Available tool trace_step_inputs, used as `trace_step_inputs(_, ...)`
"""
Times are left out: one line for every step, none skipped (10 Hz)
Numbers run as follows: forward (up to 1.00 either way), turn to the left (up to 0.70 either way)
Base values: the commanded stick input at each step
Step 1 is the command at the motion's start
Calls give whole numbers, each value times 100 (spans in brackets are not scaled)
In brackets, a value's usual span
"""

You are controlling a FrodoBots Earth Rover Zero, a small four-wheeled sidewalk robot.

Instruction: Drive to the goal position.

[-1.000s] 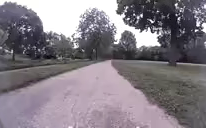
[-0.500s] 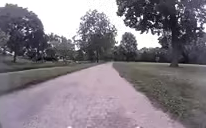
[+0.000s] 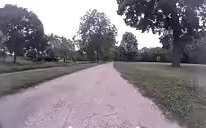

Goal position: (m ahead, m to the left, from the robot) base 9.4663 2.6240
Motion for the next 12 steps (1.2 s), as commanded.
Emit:
trace_step_inputs(70, 0)
trace_step_inputs(70, 0)
trace_step_inputs(70, 0)
trace_step_inputs(70, 0)
trace_step_inputs(70, 0)
trace_step_inputs(70, 0)
trace_step_inputs(70, 0)
trace_step_inputs(70, 0)
trace_step_inputs(70, 0)
trace_step_inputs(70, 0)
trace_step_inputs(70, 0)
trace_step_inputs(70, 0)
